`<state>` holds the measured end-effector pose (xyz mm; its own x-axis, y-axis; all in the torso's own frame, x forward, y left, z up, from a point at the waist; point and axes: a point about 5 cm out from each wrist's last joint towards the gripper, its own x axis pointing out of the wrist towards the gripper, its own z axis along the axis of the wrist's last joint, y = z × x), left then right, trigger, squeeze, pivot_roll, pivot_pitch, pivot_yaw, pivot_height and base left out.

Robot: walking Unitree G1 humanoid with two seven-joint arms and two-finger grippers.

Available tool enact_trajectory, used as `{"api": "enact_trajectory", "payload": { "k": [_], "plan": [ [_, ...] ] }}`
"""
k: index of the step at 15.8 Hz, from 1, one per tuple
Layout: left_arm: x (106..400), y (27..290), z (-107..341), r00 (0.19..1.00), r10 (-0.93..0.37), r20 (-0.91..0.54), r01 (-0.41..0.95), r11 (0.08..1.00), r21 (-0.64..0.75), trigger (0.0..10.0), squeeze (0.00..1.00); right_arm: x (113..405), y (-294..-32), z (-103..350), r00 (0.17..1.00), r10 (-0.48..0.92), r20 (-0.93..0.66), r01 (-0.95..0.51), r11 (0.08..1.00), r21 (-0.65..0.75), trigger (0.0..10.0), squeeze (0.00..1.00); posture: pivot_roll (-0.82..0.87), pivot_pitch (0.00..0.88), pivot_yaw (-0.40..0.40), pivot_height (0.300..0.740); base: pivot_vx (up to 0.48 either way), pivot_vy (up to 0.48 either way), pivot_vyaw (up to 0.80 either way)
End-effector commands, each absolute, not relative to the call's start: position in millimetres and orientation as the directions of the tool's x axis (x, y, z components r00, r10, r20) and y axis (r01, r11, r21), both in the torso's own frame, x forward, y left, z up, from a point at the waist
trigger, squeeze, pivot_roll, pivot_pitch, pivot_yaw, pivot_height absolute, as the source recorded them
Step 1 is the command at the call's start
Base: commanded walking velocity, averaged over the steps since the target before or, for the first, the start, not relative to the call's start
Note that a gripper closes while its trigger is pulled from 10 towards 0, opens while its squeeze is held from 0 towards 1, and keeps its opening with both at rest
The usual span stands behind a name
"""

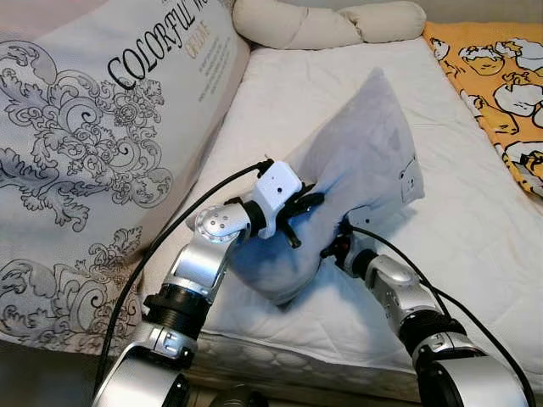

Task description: Clean up the room

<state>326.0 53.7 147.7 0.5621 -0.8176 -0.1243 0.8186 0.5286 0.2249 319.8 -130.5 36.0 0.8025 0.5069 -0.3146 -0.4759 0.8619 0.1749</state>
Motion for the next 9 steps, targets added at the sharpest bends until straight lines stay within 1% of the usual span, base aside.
{"api": "enact_trajectory", "payload": {
  "k": [1,2,3,4,5,6,7,8,9],
  "plan": [
    [323.7,54.4,145.3,0.562,-0.817,-0.131,0.822,0.535,0.193,0.0,0.00,336.4,-122.3,61.6,0.824,0.526,-0.211,-0.507,0.851,0.139,8.9,0.00,-0.07,0.000,0.132,0.740,0.000,0.000,0.00],
    [325.7,61.0,147.5,0.592,-0.798,-0.117,0.804,0.575,0.147,0.0,0.00,335.5,-122.8,61.3,0.820,0.534,-0.209,-0.515,0.846,0.141,10.0,0.00,-0.07,0.000,0.140,0.740,0.000,0.000,0.00],
    [328.0,68.4,150.3,0.623,-0.775,-0.106,0.782,0.614,0.109,0.0,0.00,333.3,-123.4,60.8,0.802,0.563,-0.200,-0.537,0.826,0.173,10.0,0.00,-0.07,0.000,0.142,0.740,0.000,0.000,0.00],
    [332.5,79.3,155.6,0.670,-0.737,-0.093,0.743,0.664,0.084,0.0,0.00,331.1,-129.0,59.5,0.808,0.554,-0.199,-0.532,0.832,0.159,10.0,1.00,-0.07,0.000,0.144,0.740,0.000,0.000,0.00],
    [333.9,82.9,157.3,0.683,-0.725,-0.090,0.730,0.679,0.081,0.0,0.00,330.4,-130.6,59.0,0.811,0.550,-0.199,-0.529,0.835,0.153,10.0,1.00,-0.07,0.000,0.144,0.740,0.000,0.000,0.00],
    [340.4,99.8,163.8,0.750,-0.654,-0.099,0.662,0.742,0.105,0.0,0.00,327.0,-138.1,57.5,0.817,0.545,-0.187,-0.524,0.838,0.150,10.0,1.00,-0.07,0.000,0.152,0.740,0.000,0.000,0.00],
    [345.6,116.4,169.2,0.800,-0.589,-0.113,0.599,0.785,0.154,0.0,0.00,322.2,-144.0,56.5,0.811,0.560,-0.169,-0.536,0.827,0.167,10.0,1.00,-0.08,0.000,0.161,0.740,0.000,0.000,0.00],
    [348.2,129.4,172.4,0.833,-0.539,-0.128,0.554,0.805,0.211,0.0,0.00,318.7,-148.6,56.1,0.808,0.568,-0.159,-0.543,0.821,0.174,10.0,1.00,-0.08,0.000,0.167,0.740,0.000,0.000,0.00],
    [348.8,136.0,173.7,0.848,-0.513,-0.137,0.531,0.813,0.240,0.0,0.00,316.7,-150.7,56.0,0.802,0.577,-0.158,-0.553,0.816,0.170,10.0,1.00,-0.07,0.000,0.166,0.740,0.000,0.000,0.00]
  ]
}}
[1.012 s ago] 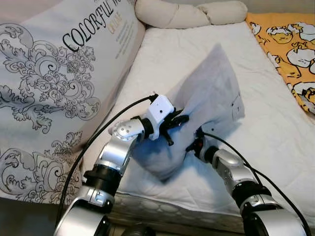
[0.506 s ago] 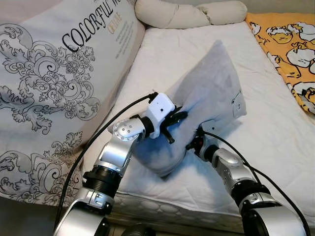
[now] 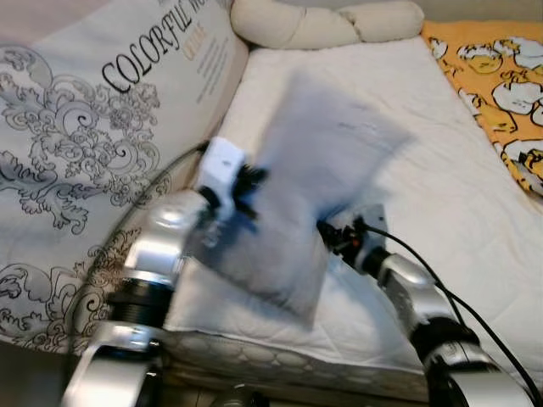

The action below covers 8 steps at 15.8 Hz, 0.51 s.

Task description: Clean up the room

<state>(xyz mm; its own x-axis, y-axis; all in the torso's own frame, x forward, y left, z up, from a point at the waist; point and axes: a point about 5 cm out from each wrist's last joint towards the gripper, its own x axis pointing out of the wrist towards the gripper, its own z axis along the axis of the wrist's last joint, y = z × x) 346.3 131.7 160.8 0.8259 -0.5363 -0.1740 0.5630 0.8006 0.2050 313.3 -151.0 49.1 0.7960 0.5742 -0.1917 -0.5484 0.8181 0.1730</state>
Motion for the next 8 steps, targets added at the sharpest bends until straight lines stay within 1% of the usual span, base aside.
{"api": "enact_trajectory", "payload": {
  "k": [1,2,3,4,5,8],
  "plan": [
    [349.9,149.9,177.0,0.874,-0.463,-0.145,0.485,0.825,0.290,0.0,0.00,311.6,-153.8,56.0,0.784,0.602,-0.151,-0.580,0.797,0.168,10.0,1.00,-0.07,0.000,0.166,0.740,0.000,0.000,0.00],
    [350.9,164.9,180.4,0.896,-0.417,-0.154,0.444,0.836,0.322,0.0,0.00,305.8,-154.9,55.6,0.757,0.635,-0.151,-0.614,0.772,0.167,10.0,1.00,-0.07,0.000,0.170,0.740,0.000,0.000,0.00],
    [351.9,172.8,182.2,0.907,-0.392,-0.157,0.422,0.845,0.329,0.0,0.00,302.8,-154.7,55.3,0.739,0.655,-0.156,-0.636,0.755,0.159,10.0,1.00,-0.07,0.000,0.171,0.740,0.000,0.000,0.00],
    [355.4,186.6,187.2,0.928,-0.336,-0.161,0.372,0.859,0.351,0.0,0.00,298.1,-153.1,56.7,0.707,0.690,-0.156,-0.673,0.724,0.153,10.0,1.00,-0.07,0.000,0.173,0.740,0.000,0.000,0.00],
    [356.2,190.3,188.7,0.934,-0.319,-0.162,0.357,0.863,0.357,0.0,0.00,296.5,-152.7,57.4,0.698,0.699,-0.155,-0.682,0.715,0.152,10.0,1.00,-0.07,0.000,0.173,0.740,0.000,0.000,0.00],
    [361.2,228.3,196.9,0.977,-0.132,-0.170,0.198,0.857,0.476,0.0,0.00,284.3,-145.9,64.9,0.613,0.774,-0.158,-0.757,0.633,0.162,10.0,1.00,-0.07,0.000,0.182,0.740,0.000,0.000,0.00]
  ]
}}
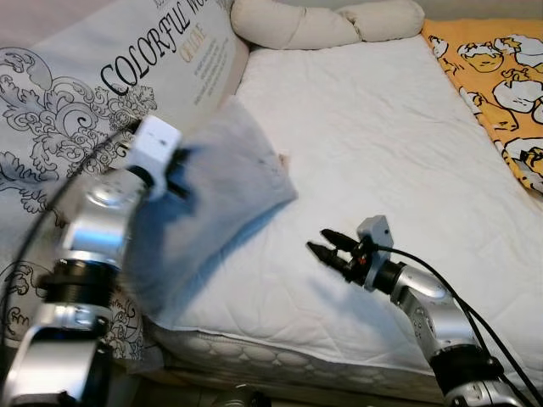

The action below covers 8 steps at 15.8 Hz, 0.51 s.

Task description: Clean up the room

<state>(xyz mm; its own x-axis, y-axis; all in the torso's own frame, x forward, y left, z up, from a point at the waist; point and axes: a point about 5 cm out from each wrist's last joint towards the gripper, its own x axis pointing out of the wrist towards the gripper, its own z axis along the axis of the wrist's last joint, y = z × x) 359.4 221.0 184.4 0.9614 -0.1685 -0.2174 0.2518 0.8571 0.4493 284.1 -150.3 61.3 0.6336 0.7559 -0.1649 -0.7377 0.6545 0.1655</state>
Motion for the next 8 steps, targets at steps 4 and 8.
{"api": "enact_trajectory", "payload": {
  "k": [4,8],
  "plan": [
    [364.5,251.7,186.9,0.990,0.037,-0.138,0.029,0.893,0.450,0.0,0.00,277.0,-135.0,78.2,0.517,0.844,-0.144,-0.828,0.536,0.163,10.0,1.00,-0.08,0.000,0.180,0.740,0.000,0.000,0.00],
    [370.1,250.4,163.4,0.976,0.191,-0.105,-0.164,0.960,0.225,0.0,0.00,282.7,-148.0,90.3,0.570,0.811,-0.133,-0.799,0.585,0.138,10.0,1.00,-0.08,0.000,0.162,0.740,0.000,0.000,0.00]
  ]
}}
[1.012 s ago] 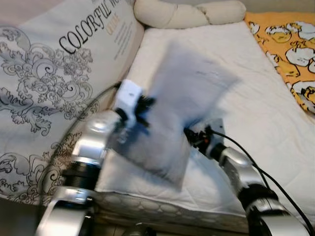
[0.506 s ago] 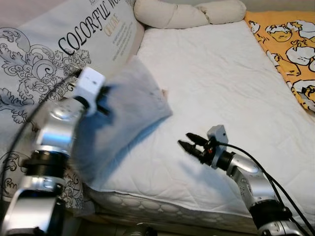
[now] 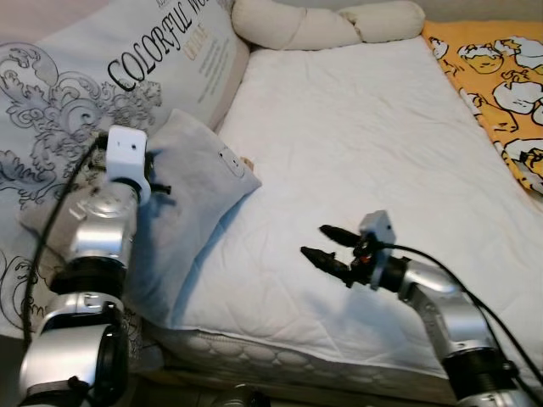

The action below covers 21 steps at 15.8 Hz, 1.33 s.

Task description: Clean up the room

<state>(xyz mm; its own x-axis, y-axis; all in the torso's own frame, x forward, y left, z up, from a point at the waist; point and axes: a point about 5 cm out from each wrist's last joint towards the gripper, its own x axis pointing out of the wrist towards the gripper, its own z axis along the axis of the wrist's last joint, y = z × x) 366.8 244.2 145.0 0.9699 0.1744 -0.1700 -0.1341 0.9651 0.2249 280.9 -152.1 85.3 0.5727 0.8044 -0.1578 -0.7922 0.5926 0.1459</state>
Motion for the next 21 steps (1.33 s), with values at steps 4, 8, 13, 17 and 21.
{"api": "enact_trajectory", "payload": {
  "k": [4,8,13,17,21],
  "plan": [
    [369.2,253.3,143.8,0.951,0.282,-0.127,-0.253,0.946,0.202,0.0,0.00,276.8,-152.4,98.3,0.519,0.840,-0.159,-0.835,0.538,0.116,10.0,1.00,-0.11,0.000,0.178,0.740,0.000,0.000,0.00],
    [365.7,249.4,147.0,0.981,0.189,-0.038,-0.173,0.949,0.265,10.0,1.00,274.4,-160.2,98.8,0.579,0.798,-0.167,-0.797,0.597,0.089,10.0,1.00,-0.10,0.000,0.180,0.740,0.000,0.000,0.00],
    [336.5,227.2,160.9,0.990,-0.056,0.128,0.041,0.992,0.117,10.0,1.00,270.0,-167.5,105.6,0.700,0.707,-0.103,-0.703,0.707,0.072,10.0,1.00,-0.07,0.000,0.149,0.740,0.000,0.000,0.00],
    [304.4,200.6,159.9,0.983,-0.147,0.113,0.134,0.984,0.119,10.0,1.00,275.3,-179.9,114.0,0.884,0.467,-0.030,-0.463,0.882,0.083,10.0,1.00,-0.05,0.000,0.112,0.740,0.000,0.000,0.00],
    [277.4,190.2,139.7,0.991,-0.129,0.032,0.126,0.988,0.087,10.0,1.00,265.0,-173.6,112.9,0.944,0.330,-0.022,-0.325,0.937,0.132,10.0,1.00,-0.05,0.000,0.100,0.740,0.000,-0.316,0.00]
  ]
}}
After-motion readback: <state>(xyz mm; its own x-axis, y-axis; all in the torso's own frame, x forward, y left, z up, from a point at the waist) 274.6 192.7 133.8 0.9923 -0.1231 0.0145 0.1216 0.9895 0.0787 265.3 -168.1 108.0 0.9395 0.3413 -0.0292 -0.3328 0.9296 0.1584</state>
